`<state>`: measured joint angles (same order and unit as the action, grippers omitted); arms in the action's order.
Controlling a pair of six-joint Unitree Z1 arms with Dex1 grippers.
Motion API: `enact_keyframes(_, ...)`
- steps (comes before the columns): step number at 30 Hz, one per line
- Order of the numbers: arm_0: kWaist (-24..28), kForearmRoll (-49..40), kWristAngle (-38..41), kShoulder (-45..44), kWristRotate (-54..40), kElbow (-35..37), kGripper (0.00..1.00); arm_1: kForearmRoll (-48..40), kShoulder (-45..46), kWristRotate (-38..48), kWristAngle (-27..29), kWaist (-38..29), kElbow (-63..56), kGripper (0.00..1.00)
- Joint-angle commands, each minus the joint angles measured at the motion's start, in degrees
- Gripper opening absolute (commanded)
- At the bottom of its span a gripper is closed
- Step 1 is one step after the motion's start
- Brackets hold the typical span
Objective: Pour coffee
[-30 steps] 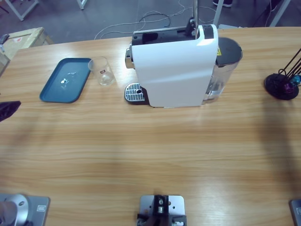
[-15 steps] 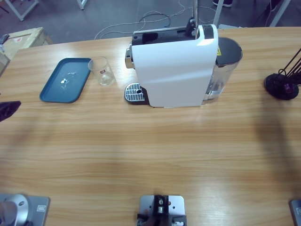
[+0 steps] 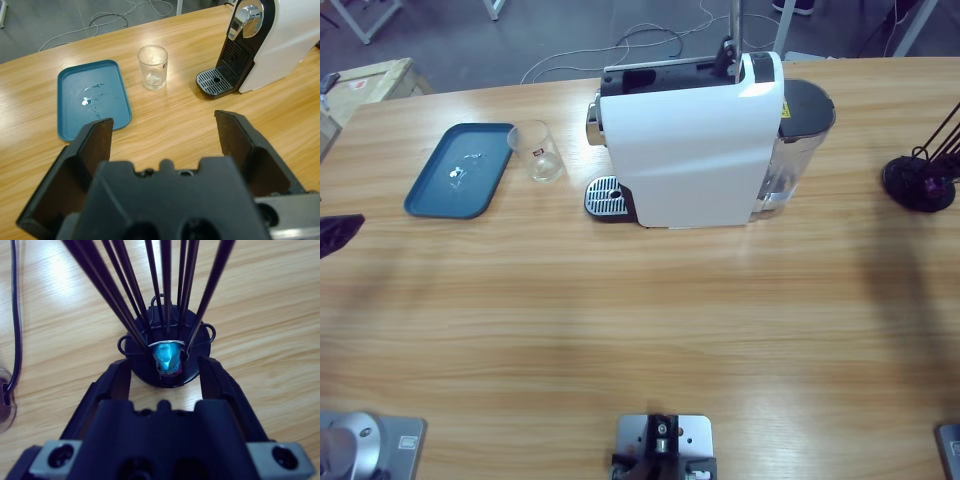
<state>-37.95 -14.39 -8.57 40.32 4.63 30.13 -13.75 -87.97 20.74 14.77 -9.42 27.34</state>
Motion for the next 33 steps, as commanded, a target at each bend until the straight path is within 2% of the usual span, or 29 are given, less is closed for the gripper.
enact_keyframes(1, -0.5, -0.1, 0.6, 1.0, 0.6, -1.7, 0.853, -0.6, -3.2, 0.9, -0.1, -0.2, -1.3, 0.540)
enact_keyframes(9, -0.5, -0.1, 0.6, 0.9, 0.6, -1.7, 0.853, -1.1, -3.6, 1.3, 0.5, 0.5, -1.4, 0.536)
enact_keyframes(10, -0.5, -0.1, 0.6, 0.9, 0.6, -1.7, 0.853, -1.4, -3.7, 1.3, 0.6, 0.5, -1.5, 0.457)
enact_keyframes(12, -0.5, -0.1, 0.6, 0.9, 0.6, -1.7, 0.853, -1.9, -3.8, 1.3, 0.6, 0.5, -1.7, 0.415)
enact_keyframes(14, -0.5, -0.1, 0.6, 1.0, 0.6, -1.7, 0.853, -1.9, -4.1, 1.3, 0.7, 0.5, -1.7, 0.302)
enact_keyframes(17, -0.5, -0.1, 0.6, 0.9, 0.6, -1.7, 0.853, -1.9, -4.5, 1.4, 1.0, 0.5, -1.8, 0.283)
enact_keyframes(19, -0.5, -0.1, 0.6, 0.9, 0.6, -1.7, 0.853, -2.0, -4.8, 1.4, 1.2, 0.5, -1.8, 0.178)
enact_keyframes(24, -0.5, -0.1, 0.6, 0.9, 0.6, -1.7, 0.853, -2.0, -4.9, 1.4, 1.3, 0.5, -1.7, 0.155)
enact_keyframes(26, -0.5, -0.1, 0.6, 0.9, 0.6, -1.7, 0.853, -2.1, -4.9, 1.4, 1.5, 0.5, -1.8, 0.048)
enact_keyframes(33, -0.5, -0.1, 0.7, 1.0, 0.6, -1.7, 0.853, -3.1, -5.3, 1.4, 1.6, 0.5, -2.0, 0.041)
